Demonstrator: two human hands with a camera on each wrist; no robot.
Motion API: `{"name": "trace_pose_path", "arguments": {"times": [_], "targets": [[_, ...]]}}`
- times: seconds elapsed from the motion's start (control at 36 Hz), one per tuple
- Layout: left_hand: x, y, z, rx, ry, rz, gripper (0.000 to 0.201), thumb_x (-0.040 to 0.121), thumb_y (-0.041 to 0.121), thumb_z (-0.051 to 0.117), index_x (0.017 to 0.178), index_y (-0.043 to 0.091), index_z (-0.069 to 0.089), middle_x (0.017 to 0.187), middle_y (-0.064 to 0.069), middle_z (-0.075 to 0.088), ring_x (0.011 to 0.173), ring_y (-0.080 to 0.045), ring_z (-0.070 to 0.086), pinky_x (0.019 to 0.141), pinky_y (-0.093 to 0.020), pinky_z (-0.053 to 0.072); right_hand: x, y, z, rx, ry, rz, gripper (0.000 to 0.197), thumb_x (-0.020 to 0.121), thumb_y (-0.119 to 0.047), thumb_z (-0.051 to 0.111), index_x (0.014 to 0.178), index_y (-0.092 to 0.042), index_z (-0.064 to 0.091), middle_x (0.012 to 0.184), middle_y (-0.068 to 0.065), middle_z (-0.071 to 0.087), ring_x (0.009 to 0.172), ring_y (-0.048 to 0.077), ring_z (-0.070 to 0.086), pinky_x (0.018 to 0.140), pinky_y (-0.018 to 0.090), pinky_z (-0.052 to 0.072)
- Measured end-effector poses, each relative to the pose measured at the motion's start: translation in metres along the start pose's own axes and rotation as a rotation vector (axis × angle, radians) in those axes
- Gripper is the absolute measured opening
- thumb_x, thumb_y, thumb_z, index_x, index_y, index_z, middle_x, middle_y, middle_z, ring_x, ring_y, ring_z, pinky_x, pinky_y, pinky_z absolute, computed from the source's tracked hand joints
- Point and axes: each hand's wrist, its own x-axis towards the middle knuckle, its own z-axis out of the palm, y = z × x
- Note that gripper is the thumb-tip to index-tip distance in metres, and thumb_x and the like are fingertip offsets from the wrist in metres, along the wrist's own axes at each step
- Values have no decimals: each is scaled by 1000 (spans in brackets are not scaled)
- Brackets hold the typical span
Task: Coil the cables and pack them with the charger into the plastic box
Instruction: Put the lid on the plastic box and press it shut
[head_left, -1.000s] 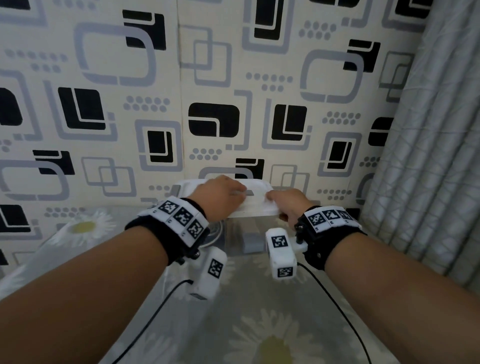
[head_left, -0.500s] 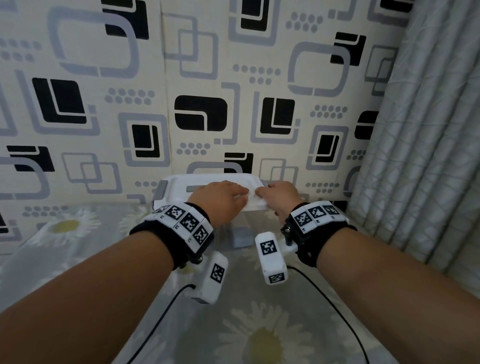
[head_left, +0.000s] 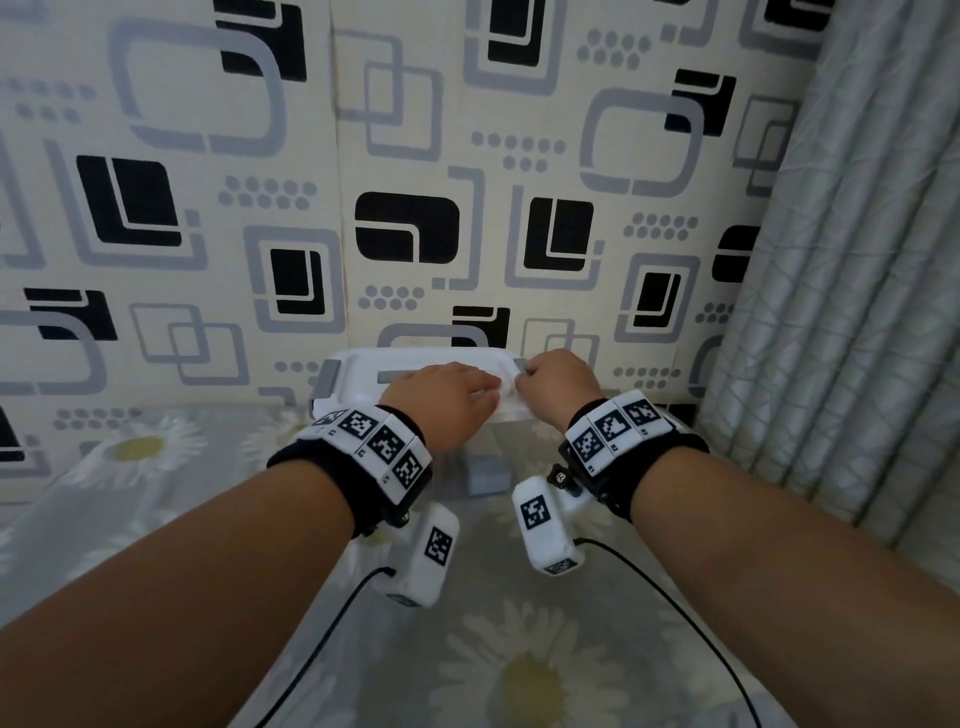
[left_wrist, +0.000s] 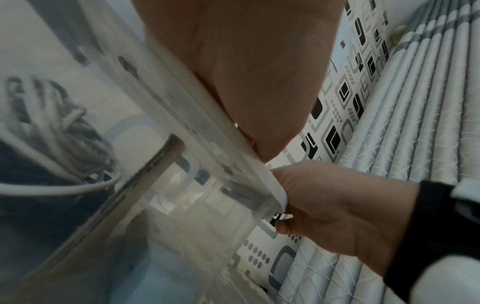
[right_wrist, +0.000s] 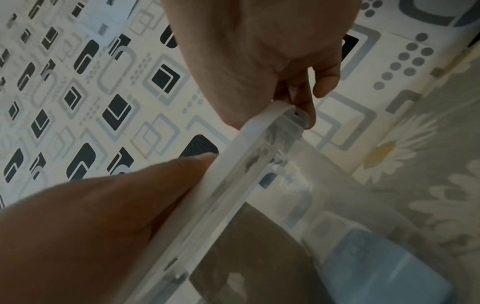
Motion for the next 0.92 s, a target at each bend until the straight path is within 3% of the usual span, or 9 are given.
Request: {"name": "trace_pose_path", "arguments": {"times": [0.11, 0.19, 0.31, 0.42, 0.56, 0.64, 0.75, 0.86, 0.92], "targets": [[-1, -1, -1, -61, 47, -27, 41, 98, 40, 38, 135, 34, 52, 146, 6, 47, 129, -18, 46, 110, -38, 34, -10, 1, -4, 73, -6, 5, 30, 93, -21, 52, 117, -8, 65, 118, 10, 65, 107, 28, 60, 83, 31, 46], [-3, -2, -6, -214, 142, -40, 39, 96, 34, 51, 135, 27, 54, 140, 0, 50, 124, -20, 50, 98, -24, 35, -16, 2, -5, 266, 1, 42, 30, 94, -23, 54, 116, -5, 62, 117, 12, 63, 98, 27, 60, 87, 36, 49], [-5, -10, -18, -301, 300, -37, 40, 93, 30, 57, 133, 28, 53, 133, 0, 49, 121, -18, 50, 96, -24, 36, -18, 6, 0, 566, -73, 179, 36, 94, -29, 54, 123, -9, 57, 105, 4, 58, 89, 22, 56, 81, 34, 48], [-11, -23, -32, -393, 445, -84, 38, 94, 26, 57, 132, 25, 54, 135, 1, 50, 119, -15, 51, 93, -22, 34, -21, 5, 5, 802, -125, 338, 44, 90, -37, 57, 129, -16, 54, 114, 7, 63, 103, 26, 59, 88, 39, 49], [-25, -49, -43, -603, 665, -204, 34, 97, 26, 52, 131, 26, 53, 129, 5, 56, 118, -10, 51, 101, -30, 40, -24, 1, 11, 977, -124, 417, 39, 83, -42, 62, 111, -14, 63, 112, 13, 66, 104, 32, 61, 96, 49, 49], [-34, -64, -45, -761, 736, -356, 35, 95, 27, 53, 130, 29, 53, 127, 4, 58, 116, -17, 55, 99, -41, 47, -29, -1, 14, 1015, -120, 431, 40, 81, -42, 63, 107, -11, 64, 112, 15, 66, 99, 31, 62, 93, 48, 48], [-45, -75, -38, -964, 668, -535, 46, 96, 33, 51, 140, 25, 42, 139, -2, 49, 111, -18, 51, 86, -31, 40, -33, -2, 16, 1047, -115, 466, 41, 82, -41, 63, 107, -9, 62, 108, 13, 65, 94, 29, 62, 96, 50, 49], [-54, -80, -22, -1093, 496, -669, 62, 93, 47, 50, 147, 24, 32, 147, -5, 42, 121, -26, 46, 99, -42, 36, -38, 1, 18, 1078, -167, 502, 37, 84, -48, 62, 98, -14, 59, 98, 10, 62, 85, 24, 57, 98, 50, 47], [-58, -81, -13, -1142, 420, -694, 65, 90, 52, 51, 144, 19, 37, 144, -10, 43, 126, -33, 45, 100, -47, 36, -40, 2, 20, 1095, -192, 506, 34, 86, -49, 62, 92, -15, 58, 92, 10, 61, 82, 23, 57, 98, 49, 47]]}}
